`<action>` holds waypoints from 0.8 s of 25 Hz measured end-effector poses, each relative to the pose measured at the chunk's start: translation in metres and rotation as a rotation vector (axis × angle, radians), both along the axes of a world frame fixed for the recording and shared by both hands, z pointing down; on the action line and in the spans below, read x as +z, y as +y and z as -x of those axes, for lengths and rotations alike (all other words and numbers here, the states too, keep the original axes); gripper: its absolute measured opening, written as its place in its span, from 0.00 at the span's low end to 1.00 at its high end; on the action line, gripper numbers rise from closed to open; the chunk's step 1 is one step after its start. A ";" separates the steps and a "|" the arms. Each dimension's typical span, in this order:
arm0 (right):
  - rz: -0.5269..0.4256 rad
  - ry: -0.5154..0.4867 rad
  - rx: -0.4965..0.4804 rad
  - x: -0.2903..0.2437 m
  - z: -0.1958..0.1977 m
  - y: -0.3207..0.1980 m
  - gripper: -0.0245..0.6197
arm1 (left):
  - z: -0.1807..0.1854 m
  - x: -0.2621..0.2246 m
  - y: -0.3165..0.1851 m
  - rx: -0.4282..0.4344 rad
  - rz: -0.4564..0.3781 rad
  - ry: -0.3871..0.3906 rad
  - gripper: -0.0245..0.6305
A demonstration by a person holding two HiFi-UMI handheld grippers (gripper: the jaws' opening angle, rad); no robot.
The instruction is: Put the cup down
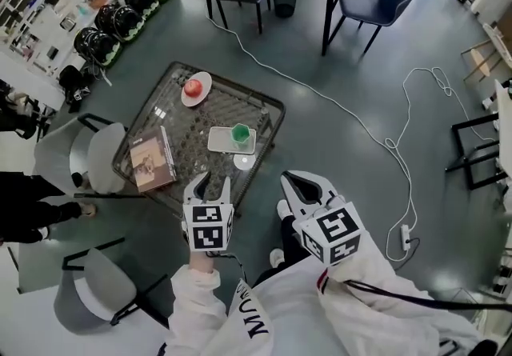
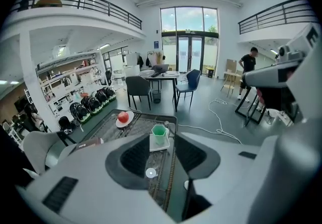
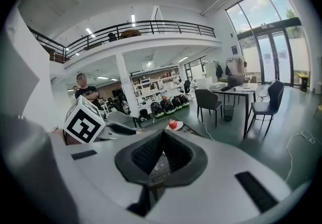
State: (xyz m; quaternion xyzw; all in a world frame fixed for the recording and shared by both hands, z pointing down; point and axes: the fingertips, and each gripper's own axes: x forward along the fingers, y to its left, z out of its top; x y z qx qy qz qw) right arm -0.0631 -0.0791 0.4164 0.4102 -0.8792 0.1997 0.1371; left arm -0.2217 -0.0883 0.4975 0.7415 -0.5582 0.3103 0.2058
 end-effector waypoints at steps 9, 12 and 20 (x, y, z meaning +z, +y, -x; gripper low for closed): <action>-0.092 -0.002 -0.021 -0.039 0.012 0.071 0.05 | -0.008 -0.068 0.077 -0.013 -0.187 0.052 0.25; -0.120 -0.006 -0.021 -0.050 0.011 0.094 0.05 | -0.008 -0.087 0.105 -0.028 -0.260 0.066 0.18; -0.177 -0.003 -0.013 -0.069 0.004 0.155 0.05 | -0.013 -0.119 0.180 -0.069 -0.377 0.106 0.05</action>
